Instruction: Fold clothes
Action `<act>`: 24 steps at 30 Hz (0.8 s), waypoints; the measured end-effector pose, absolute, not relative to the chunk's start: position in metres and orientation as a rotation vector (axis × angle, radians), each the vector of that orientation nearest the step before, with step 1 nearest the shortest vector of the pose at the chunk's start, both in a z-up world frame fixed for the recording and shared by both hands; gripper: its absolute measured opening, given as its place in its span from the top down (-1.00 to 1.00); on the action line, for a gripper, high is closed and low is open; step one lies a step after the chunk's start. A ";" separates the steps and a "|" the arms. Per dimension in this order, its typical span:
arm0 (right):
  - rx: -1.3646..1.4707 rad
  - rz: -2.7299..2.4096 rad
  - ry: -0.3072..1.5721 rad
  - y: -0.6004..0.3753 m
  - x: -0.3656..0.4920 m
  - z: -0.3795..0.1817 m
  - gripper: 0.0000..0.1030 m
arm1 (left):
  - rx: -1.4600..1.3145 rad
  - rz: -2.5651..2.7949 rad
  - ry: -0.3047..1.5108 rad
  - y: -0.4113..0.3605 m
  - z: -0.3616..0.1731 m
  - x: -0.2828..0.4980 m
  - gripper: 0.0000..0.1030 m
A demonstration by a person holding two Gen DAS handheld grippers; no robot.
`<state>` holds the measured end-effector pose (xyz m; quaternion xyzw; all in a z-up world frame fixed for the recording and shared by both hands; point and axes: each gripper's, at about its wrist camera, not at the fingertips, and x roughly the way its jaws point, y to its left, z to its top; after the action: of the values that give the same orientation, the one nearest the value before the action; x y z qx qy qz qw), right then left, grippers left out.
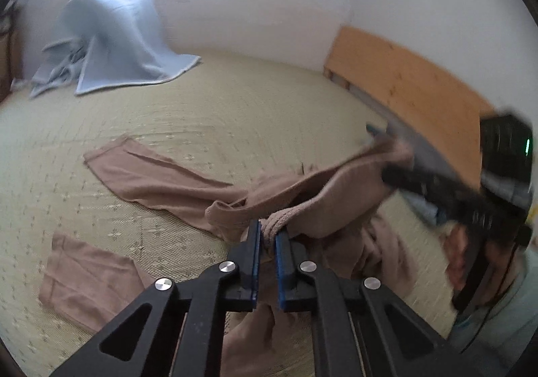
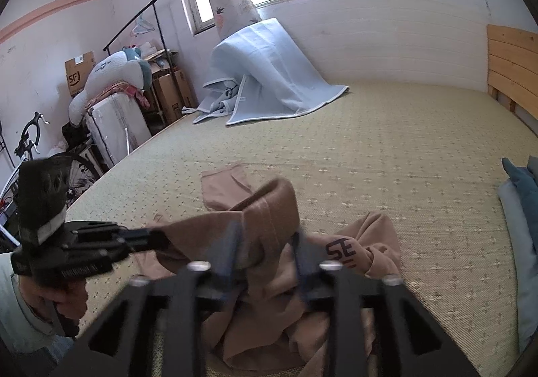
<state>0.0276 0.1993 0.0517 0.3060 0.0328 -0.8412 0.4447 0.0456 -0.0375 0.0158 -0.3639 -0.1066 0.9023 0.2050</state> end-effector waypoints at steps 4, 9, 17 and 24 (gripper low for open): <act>0.762 -2.116 0.046 0.205 0.021 0.052 -0.04 | -1.009 2.547 -0.448 -0.063 0.018 0.041 0.88; 0.795 -2.177 0.044 0.210 0.012 0.049 -0.05 | -1.008 2.614 -0.631 -0.100 0.018 0.040 0.88; 0.951 -2.269 0.073 0.210 -0.012 0.029 -0.05 | -0.966 2.751 -0.859 -0.158 0.020 0.050 0.88; 1.064 -2.278 0.117 0.196 -0.026 0.004 -0.05 | -0.940 2.838 -1.045 -0.206 0.019 0.064 0.89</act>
<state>-0.0260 0.1964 0.0044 0.4024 0.0442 -0.8613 0.3070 0.0640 -0.2063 0.0190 -0.2967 -0.3300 0.8961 -0.0128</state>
